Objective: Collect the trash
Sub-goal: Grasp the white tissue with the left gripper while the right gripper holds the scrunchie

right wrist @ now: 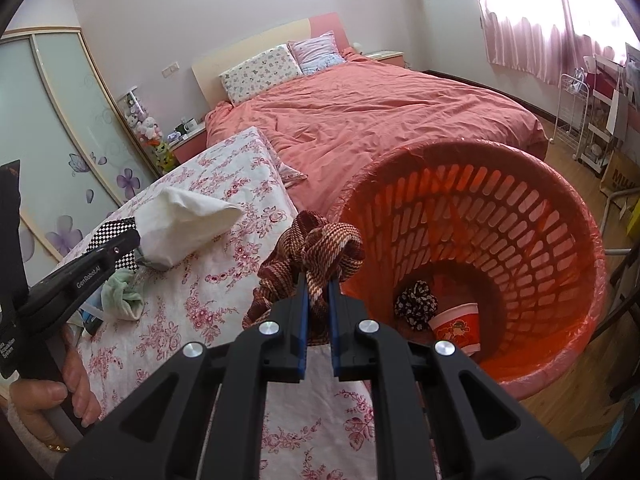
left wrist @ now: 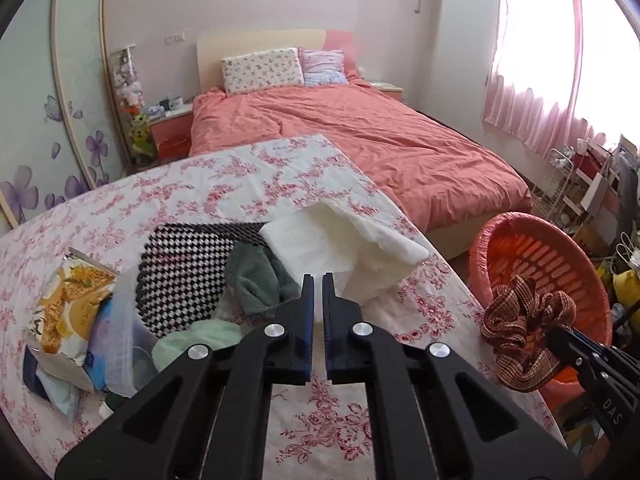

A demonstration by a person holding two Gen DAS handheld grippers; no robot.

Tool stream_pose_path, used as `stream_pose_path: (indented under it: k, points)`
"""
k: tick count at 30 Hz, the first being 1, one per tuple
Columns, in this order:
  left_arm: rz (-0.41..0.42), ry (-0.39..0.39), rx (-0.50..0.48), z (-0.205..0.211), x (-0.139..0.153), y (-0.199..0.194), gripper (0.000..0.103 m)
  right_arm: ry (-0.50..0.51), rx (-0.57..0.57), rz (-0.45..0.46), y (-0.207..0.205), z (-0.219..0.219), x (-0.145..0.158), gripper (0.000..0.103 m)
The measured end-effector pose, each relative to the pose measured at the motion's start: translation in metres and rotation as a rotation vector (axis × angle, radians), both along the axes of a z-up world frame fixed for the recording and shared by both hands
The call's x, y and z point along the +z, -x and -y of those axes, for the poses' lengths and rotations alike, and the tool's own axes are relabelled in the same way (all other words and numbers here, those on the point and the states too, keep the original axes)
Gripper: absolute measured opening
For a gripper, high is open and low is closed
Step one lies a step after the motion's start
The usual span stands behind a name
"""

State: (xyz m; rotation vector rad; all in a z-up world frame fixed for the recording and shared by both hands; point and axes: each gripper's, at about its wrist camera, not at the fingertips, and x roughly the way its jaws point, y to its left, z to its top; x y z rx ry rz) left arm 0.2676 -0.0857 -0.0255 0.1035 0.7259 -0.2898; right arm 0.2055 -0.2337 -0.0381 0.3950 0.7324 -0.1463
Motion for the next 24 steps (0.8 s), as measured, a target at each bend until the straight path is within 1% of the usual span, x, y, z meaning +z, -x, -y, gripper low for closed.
stream_pose_path:
  k: [3, 5, 6, 7, 8, 9, 11, 14, 16, 19, 20, 21, 23, 24]
  points:
    - [-0.016, 0.052, 0.002, -0.005, 0.001, -0.002, 0.004, -0.004, -0.003, 0.004, 0.002, 0.004, 0.000, 0.010]
    - [-0.024, 0.086, 0.005, -0.007, 0.003, -0.003, 0.010, -0.006, -0.007, 0.010, 0.003, 0.007, 0.001, 0.010]
    - [-0.025, 0.093, 0.006, -0.006, 0.004, -0.004, 0.027, -0.007, -0.009, 0.012, 0.003, 0.008, 0.002, 0.010]
    - [-0.020, 0.099, 0.013, -0.005, 0.005, -0.005, 0.051, -0.010, -0.011, 0.016, 0.004, 0.010, 0.003, 0.010]
    - [-0.007, 0.110, 0.022, -0.004, 0.006, -0.005, 0.059, -0.012, -0.012, 0.019, 0.004, 0.012, 0.003, 0.010]
    - [0.004, 0.119, 0.028, -0.002, 0.008, -0.005, 0.064, -0.012, -0.012, 0.021, 0.005, 0.012, 0.003, 0.010]
    - [0.003, 0.138, 0.027, 0.004, 0.010, -0.008, 0.065, -0.012, -0.012, 0.025, 0.005, 0.015, 0.004, 0.010]
    - [-0.009, 0.144, 0.047, 0.017, 0.012, -0.020, 0.067, -0.011, -0.009, 0.027, 0.005, 0.016, 0.004, 0.010]
    - [-0.008, 0.113, 0.074, 0.027, 0.011, -0.029, 0.072, -0.012, -0.009, 0.028, 0.004, 0.017, 0.004, 0.010]
    - [-0.022, 0.036, 0.121, 0.041, 0.004, -0.049, 0.073, -0.014, -0.008, 0.032, 0.004, 0.018, 0.005, 0.010]
    - [-0.033, 0.021, 0.127, 0.042, 0.001, -0.053, 0.073, -0.014, -0.008, 0.033, 0.004, 0.018, 0.005, 0.010]
    - [-0.053, 0.010, 0.131, 0.042, -0.003, -0.057, 0.073, -0.012, -0.008, 0.035, 0.004, 0.019, 0.005, 0.010]
    - [-0.082, 0.012, 0.118, 0.037, -0.010, -0.060, 0.072, -0.010, -0.006, 0.038, 0.005, 0.019, 0.006, 0.010]
    - [-0.083, 0.011, 0.108, 0.035, -0.013, -0.059, 0.071, -0.010, -0.005, 0.038, 0.005, 0.019, 0.006, 0.010]
